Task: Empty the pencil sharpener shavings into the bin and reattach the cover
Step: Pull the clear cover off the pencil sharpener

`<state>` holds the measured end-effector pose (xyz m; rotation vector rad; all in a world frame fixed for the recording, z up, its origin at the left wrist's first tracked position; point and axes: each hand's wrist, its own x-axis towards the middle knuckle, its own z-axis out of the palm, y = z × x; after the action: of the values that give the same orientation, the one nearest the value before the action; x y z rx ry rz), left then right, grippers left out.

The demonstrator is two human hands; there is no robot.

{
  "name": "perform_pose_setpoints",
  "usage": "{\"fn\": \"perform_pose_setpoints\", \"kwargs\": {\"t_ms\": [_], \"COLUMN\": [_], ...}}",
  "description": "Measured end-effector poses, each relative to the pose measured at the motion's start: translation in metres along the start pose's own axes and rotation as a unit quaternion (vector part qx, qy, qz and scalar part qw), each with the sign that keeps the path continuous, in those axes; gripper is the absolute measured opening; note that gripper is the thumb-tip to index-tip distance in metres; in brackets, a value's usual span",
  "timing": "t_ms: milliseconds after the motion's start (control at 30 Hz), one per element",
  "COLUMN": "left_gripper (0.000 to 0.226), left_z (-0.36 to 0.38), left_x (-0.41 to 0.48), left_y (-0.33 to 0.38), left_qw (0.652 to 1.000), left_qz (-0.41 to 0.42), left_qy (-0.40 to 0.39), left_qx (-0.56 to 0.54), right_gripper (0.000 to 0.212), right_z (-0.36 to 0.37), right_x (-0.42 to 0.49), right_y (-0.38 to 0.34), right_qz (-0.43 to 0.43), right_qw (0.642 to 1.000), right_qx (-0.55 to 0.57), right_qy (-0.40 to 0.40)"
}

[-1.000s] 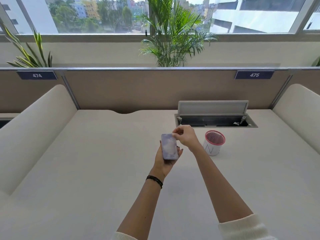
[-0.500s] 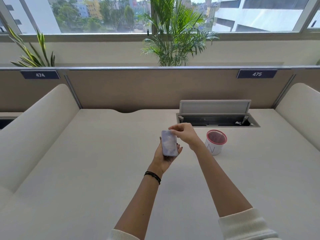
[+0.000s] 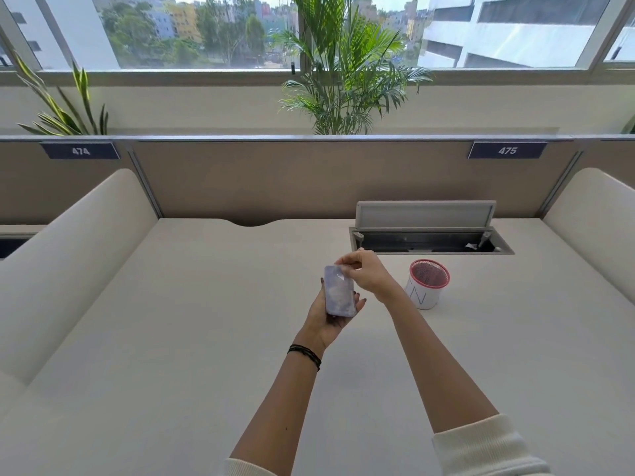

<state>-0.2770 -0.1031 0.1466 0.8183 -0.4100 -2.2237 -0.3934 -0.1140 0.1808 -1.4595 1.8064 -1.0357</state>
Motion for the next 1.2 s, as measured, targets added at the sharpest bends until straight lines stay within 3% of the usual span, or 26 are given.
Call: {"fn": "perform_pose_setpoints", "kwargs": {"t_ms": [433, 600, 833, 1200], "left_gripper": [0.036, 0.036, 0.036, 0.036], "left_z": [-0.006, -0.007, -0.012, -0.014], "left_x": [0.001, 0.003, 0.003, 0.004], "left_y": [0.01, 0.011, 0.011, 0.014], "left_qw": [1.0, 1.0, 1.0, 0.999], "left_qz": [-0.008, -0.012, -0.021, -0.028], "left_qy": [-0.003, -0.004, -0.004, -0.003], "left_qx": [-0.007, -0.009, -0.019, -0.028], "right_gripper": [0.015, 0.017, 0.016, 0.016], "right_z": [0.001, 0.007, 0.008, 0.011], "right_x": [0.012, 0.014, 0.015, 0.018], "right_y": [-0.004, -0.004, -0.002, -0.007], "right_qz": [0.013, 0.049, 0.072, 0.013], "right_qw": [0.999, 0.994, 0.989, 0.998], "right_qx": [0.005, 0.092, 0.126, 0.034], "right_qy": [-0.033, 0.014, 0.002, -0.042]}}
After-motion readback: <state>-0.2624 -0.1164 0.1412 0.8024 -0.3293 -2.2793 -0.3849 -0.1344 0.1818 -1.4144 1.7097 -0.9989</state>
